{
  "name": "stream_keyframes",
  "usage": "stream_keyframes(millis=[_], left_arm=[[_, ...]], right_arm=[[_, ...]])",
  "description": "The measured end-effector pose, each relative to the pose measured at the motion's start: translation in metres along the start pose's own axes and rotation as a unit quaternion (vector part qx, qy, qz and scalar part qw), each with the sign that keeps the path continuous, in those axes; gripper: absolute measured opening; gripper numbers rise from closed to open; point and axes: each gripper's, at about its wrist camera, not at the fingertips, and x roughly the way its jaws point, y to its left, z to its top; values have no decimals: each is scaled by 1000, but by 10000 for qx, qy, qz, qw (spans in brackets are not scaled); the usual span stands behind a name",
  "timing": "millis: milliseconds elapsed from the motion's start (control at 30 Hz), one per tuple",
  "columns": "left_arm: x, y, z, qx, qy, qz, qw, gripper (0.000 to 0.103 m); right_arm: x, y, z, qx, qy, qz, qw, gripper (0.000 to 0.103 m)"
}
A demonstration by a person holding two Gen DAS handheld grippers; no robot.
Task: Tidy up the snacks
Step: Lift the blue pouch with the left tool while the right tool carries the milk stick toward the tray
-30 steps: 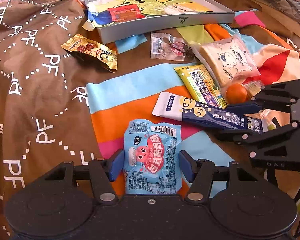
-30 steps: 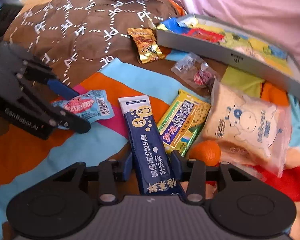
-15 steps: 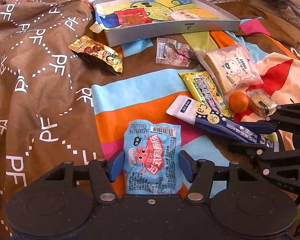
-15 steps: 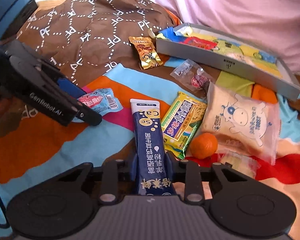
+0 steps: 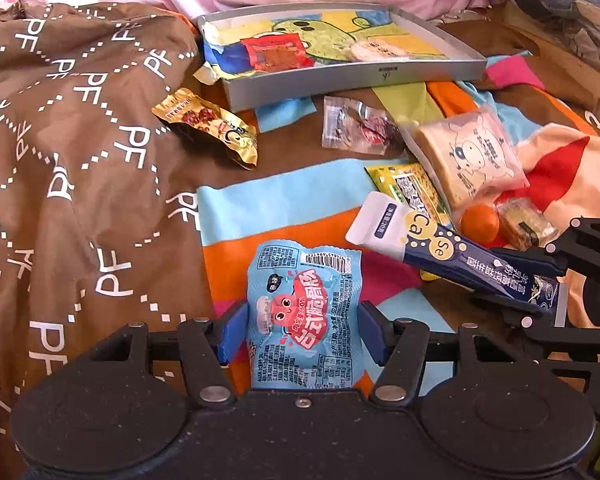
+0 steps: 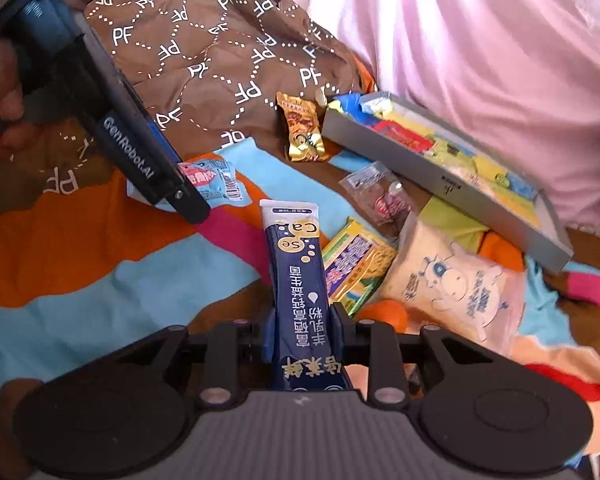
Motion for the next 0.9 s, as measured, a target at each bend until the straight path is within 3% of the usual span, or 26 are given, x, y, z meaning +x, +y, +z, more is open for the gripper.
stream_keyframes(millis=[267, 467, 667, 900], left_arm=[[-7, -2, 9, -33, -192, -5, 9998, 61], [-14, 0, 31, -1, -567, -16, 9984, 61], [-21, -1, 82, 425, -1113, 123, 9928, 61], [-12, -2, 149, 254, -1653, 602, 9841, 61]], right_arm=[[-3, -12, 5, -187, -230, -367, 9989, 31], [-5, -35, 19, -189, -528, -761, 9955, 31], [-5, -74, 50, -116, -785, -943, 9924, 31], [11, -129, 96, 111, -967, -1058, 9896, 31]])
